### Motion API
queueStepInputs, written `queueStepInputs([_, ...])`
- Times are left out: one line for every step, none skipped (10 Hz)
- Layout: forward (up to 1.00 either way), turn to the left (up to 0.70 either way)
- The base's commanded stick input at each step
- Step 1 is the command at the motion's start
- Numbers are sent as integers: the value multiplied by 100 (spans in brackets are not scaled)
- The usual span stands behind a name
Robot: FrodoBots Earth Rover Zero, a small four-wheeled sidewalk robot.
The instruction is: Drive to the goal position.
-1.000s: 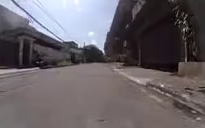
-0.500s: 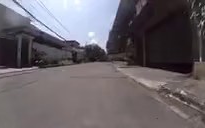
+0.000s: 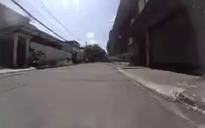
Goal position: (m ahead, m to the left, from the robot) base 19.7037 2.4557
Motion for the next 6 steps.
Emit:
queueStepInputs([100,0])
queueStepInputs([100,0])
queueStepInputs([100,0])
queueStepInputs([100,0])
queueStepInputs([100,0])
queueStepInputs([100,0])
